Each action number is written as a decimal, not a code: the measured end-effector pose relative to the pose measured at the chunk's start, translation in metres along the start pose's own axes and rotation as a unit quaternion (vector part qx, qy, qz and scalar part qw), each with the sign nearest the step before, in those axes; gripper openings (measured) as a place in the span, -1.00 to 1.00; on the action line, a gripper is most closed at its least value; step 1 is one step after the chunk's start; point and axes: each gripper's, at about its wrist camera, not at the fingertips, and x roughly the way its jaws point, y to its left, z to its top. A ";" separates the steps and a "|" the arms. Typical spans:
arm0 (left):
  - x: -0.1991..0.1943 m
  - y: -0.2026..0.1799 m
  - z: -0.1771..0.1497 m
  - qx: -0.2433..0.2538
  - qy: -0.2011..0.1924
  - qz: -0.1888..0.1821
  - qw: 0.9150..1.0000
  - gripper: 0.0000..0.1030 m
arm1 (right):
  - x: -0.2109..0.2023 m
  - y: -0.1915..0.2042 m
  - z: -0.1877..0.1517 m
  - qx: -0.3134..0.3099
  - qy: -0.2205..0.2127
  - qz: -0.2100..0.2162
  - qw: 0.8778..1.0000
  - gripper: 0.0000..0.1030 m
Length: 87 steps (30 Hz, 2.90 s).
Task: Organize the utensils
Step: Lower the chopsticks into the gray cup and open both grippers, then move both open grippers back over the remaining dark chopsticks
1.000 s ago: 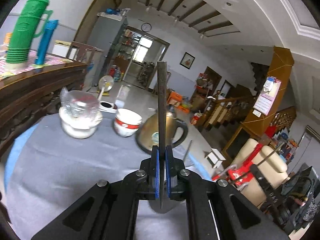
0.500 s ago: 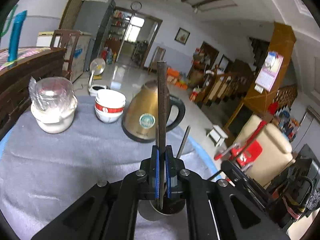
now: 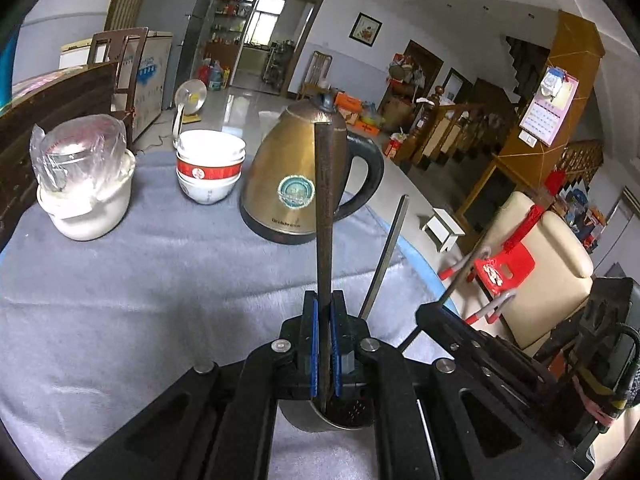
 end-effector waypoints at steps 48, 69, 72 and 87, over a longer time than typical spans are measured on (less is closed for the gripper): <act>-0.114 0.179 -0.167 -0.117 0.025 0.188 0.975 0.39 | -0.063 0.044 -0.144 0.055 0.124 -0.040 0.990 0.41; -0.103 0.163 -0.175 -0.081 0.071 0.198 0.974 0.39 | -0.033 0.046 -0.157 0.069 0.196 0.014 0.978 0.41; -0.102 0.163 -0.177 -0.080 0.075 0.194 0.975 0.39 | -0.020 0.054 -0.155 0.069 0.218 0.030 0.973 0.38; -0.100 0.171 -0.180 -0.094 0.081 0.172 0.977 0.39 | 0.051 0.092 -0.151 0.049 0.293 0.014 0.955 -0.34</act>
